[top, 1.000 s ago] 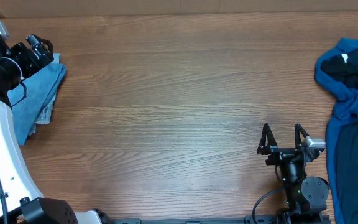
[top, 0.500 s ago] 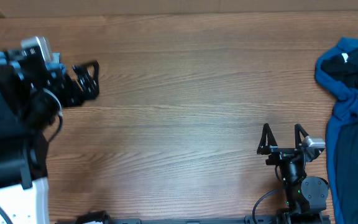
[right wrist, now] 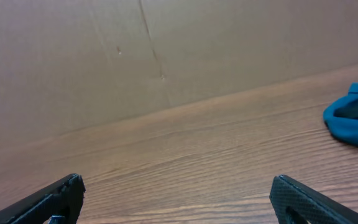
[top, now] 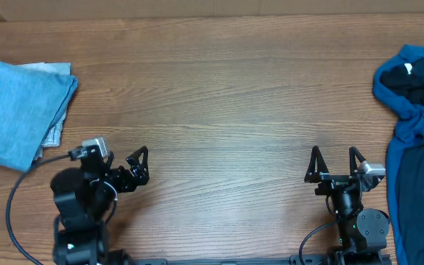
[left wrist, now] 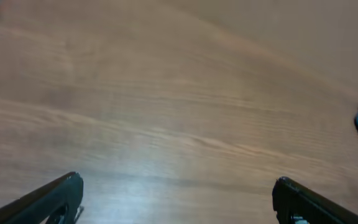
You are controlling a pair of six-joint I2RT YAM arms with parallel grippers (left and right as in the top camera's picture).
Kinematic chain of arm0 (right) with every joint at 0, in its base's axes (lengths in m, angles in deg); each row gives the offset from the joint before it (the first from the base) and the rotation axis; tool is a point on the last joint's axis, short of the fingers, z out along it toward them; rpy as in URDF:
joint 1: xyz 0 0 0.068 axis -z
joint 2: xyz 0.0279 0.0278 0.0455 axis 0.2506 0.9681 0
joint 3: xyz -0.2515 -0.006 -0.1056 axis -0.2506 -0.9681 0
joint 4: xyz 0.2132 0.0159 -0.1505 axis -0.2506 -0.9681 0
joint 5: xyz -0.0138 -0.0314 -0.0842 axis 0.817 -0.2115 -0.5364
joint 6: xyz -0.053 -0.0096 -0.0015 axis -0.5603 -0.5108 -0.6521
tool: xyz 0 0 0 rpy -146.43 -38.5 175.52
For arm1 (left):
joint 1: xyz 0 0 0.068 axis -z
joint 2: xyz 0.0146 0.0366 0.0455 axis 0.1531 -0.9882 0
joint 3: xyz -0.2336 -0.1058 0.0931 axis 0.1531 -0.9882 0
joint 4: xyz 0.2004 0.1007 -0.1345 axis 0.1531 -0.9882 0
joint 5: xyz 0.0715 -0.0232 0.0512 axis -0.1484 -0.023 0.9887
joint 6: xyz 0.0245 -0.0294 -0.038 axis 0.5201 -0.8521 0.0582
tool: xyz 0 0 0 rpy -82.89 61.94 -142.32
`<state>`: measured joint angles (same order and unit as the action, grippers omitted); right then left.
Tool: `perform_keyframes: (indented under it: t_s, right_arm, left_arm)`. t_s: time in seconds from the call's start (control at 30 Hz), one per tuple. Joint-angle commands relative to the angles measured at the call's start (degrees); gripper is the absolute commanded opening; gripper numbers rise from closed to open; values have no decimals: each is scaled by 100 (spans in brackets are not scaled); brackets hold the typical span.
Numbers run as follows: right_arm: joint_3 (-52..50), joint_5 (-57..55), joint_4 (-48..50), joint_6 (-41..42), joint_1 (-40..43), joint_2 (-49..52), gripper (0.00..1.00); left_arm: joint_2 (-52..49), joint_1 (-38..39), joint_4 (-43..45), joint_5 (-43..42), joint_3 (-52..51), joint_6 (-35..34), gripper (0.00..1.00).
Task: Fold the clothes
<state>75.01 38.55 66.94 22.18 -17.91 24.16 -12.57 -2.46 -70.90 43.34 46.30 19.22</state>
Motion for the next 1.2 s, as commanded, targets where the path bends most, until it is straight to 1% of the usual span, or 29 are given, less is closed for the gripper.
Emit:
perform_keyframes:
  t_s: [0.0, 0.03, 0.07, 0.13, 0.2, 0.5, 0.57, 0.67, 0.73, 0.8, 0.83, 1.0, 1.17]
  right_arm:
    - [-59, -57, 44, 4, 26, -39, 100]
    - [-59, -57, 44, 4, 26, -39, 100]
    - [-59, -57, 44, 4, 26, -42, 100]
    - [-59, -57, 44, 4, 26, -39, 100]
    - [-59, -57, 44, 4, 26, -39, 100]
    - [-59, -57, 44, 4, 26, -39, 100]
    - [-59, -57, 44, 4, 26, -39, 100]
    - [-59, -57, 44, 4, 26, -39, 100]
    - [-59, -57, 44, 4, 26, -39, 100]
    - [-59, -57, 44, 4, 26, -39, 100]
    - [-59, -57, 44, 4, 26, -39, 100]
    - [-59, -57, 44, 4, 26, -39, 100]
    - [-59, -57, 44, 4, 26, -39, 100]
  left_arm:
    - [503, 59, 890, 354, -691, -11, 100]
    - [586, 81, 1034, 481, -769, -13, 100]
    - [706, 144, 1174, 793, -850, -11, 100]
    - [907, 313, 1189, 1309, -933, -11, 100]
    - [1099, 476, 1215, 1637, -1051, -13, 100]
    - [1790, 531, 1532, 1698, -1895, -33, 100]
    - [2052, 535, 1467, 1700, -2072, -31, 100]
    - [2199, 542, 1231, 1930, -2070, 33, 100]
    - [2275, 595, 1228, 1998, -2070, 476, 100]
    - [2468, 765, 1226, 1998, -2070, 1423, 100]
    - [2553, 817, 1226, 2004, -2070, 1674, 100]
    - [2968, 837, 1222, 1998, -2070, 2116, 100]
    - [3305, 844, 1222, 1996, -2070, 2240, 100]
